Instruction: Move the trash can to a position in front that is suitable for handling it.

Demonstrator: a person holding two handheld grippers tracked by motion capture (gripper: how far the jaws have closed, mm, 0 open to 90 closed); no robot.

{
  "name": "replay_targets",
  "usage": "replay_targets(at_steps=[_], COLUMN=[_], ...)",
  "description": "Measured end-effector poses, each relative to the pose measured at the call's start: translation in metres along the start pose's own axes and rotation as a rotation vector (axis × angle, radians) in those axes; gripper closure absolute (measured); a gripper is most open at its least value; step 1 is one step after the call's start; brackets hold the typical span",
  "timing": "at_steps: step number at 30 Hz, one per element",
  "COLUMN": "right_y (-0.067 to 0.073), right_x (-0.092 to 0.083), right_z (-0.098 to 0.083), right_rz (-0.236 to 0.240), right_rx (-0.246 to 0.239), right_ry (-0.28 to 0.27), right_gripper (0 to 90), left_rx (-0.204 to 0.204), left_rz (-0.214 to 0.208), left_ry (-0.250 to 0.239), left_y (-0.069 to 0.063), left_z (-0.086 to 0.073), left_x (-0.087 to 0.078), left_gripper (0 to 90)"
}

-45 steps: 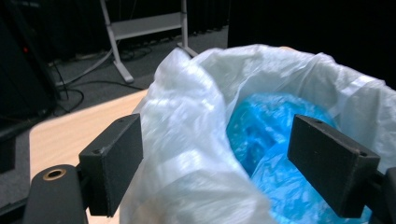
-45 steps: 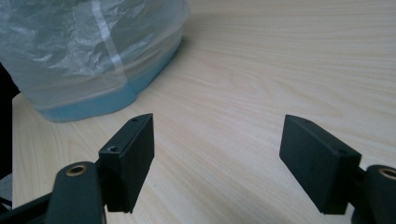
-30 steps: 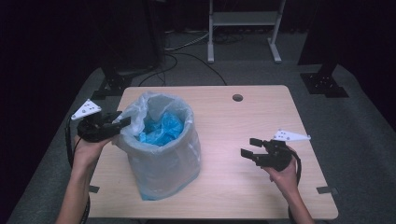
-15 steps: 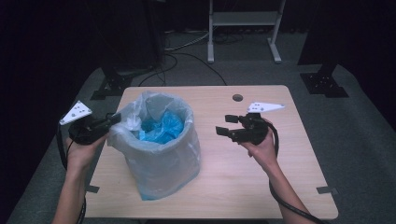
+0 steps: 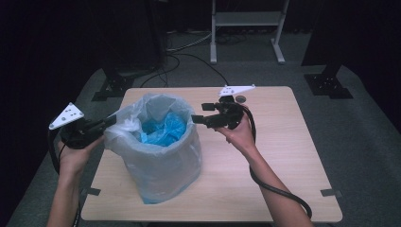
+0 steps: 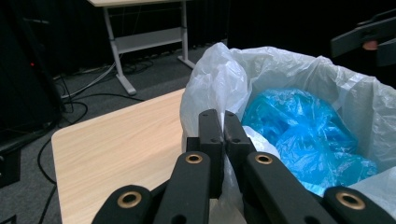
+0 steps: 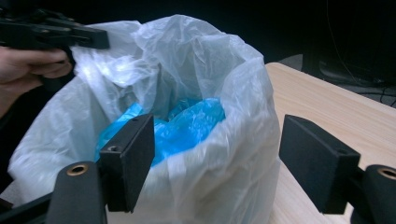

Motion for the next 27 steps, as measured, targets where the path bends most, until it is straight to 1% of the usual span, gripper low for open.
replay_targets(at_steps=[2, 3, 6, 7, 8, 9, 10, 11, 13, 14, 15, 16, 17, 19, 20, 21, 22, 25, 26, 27], right_y=[-0.001, -0.002, -0.005, -0.005, -0.006, -0.007, -0.007, -0.008, -0.009, -0.009, -0.010, -0.010, -0.010, -0.010, -0.011, -0.011, -0.011, -0.011, -0.012, -0.012], right_x=[0.008, 0.015, 0.025, 0.025, 0.032, 0.034, 0.034, 0.039, 0.040, 0.043, 0.043, 0.044, 0.044, 0.044, 0.044, 0.044, 0.044, 0.043, 0.042, 0.042], right_z=[0.003, 0.004, 0.003, 0.003, 0.001, 0.000, 0.000, -0.001, -0.002, -0.002, -0.002, -0.002, -0.002, -0.001, 0.001, 0.004, 0.004, 0.008, 0.011, 0.013], right_rz=[-0.010, -0.018, -0.032, -0.032, -0.037, -0.039, -0.039, -0.048, -0.049, -0.061, -0.071, -0.081, -0.081, -0.088, -0.104, -0.138, -0.138, -0.180, -0.204, -0.214], right_rx=[-0.003, 0.003, 0.012, 0.012, 0.015, 0.015, 0.015, 0.017, 0.016, 0.018, 0.015, 0.014, 0.014, 0.018, 0.013, -0.003, -0.003, -0.016, -0.023, -0.024], right_ry=[0.017, 0.032, 0.051, 0.051, 0.065, 0.073, 0.073, 0.085, 0.087, 0.096, 0.100, 0.100, 0.100, 0.096, 0.096, 0.099, 0.099, 0.102, 0.097, 0.094], right_gripper=[25.6, 25.6, 26.1, 26.1, 29.4, 29.8, 29.8, 34.1, 35.9, 41.0, 43.9, 47.0, 47.0, 54.3, 56.5, 61.6, 61.6, 69.9, 75.0, 77.5], left_rx=[-0.001, -0.005, -0.021, -0.021, -0.028, -0.037, -0.037, -0.042, -0.055, -0.056, -0.060, -0.061, -0.062, -0.066, -0.067, -0.065, -0.065, -0.068, -0.068, -0.068], left_rz=[0.001, 0.001, -0.013, -0.013, -0.017, -0.022, -0.022, -0.020, -0.021, -0.020, -0.020, -0.019, -0.019, -0.017, -0.016, -0.016, -0.016, -0.017, -0.019, -0.020], left_ry=[-0.005, -0.012, -0.028, -0.028, -0.035, -0.044, -0.044, -0.048, -0.053, -0.054, -0.058, -0.060, -0.063, -0.070, -0.070, -0.070, -0.075, -0.083, -0.088, -0.089], left_y=[0.001, 0.001, 0.003, 0.003, 0.003, 0.005, 0.005, 0.007, 0.010, 0.011, 0.012, 0.013, 0.013, 0.014, 0.014, 0.014, 0.014, 0.014, 0.013, 0.012], left_z=[0.001, 0.002, 0.003, 0.003, 0.004, 0.004, 0.004, 0.004, 0.003, 0.003, 0.003, 0.002, 0.002, 0.003, 0.003, 0.004, 0.004, 0.007, 0.008, 0.010], left_x=[-0.003, -0.005, -0.008, -0.008, -0.009, -0.010, -0.010, -0.011, -0.013, -0.013, -0.014, -0.015, -0.016, -0.017, -0.018, -0.019, -0.019, -0.021, -0.021, -0.022], left_gripper=[89.6, 89.6, 89.6, 89.6, 89.6, 89.6, 89.6, 89.7, 89.7, 89.7, 89.7, 89.7, 89.7, 89.7, 89.7, 89.6, 89.6, 89.6, 89.7, 89.6])
Point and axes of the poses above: each handheld gripper's, and its own axes: x roughly forward along the jaws, z roughly out of its top, y roughly to its left, the point moved 7 cm from there along x, roughly forward along the jaws, and after that the axes turned 8 degrees about -x, right-handed, at the moved point
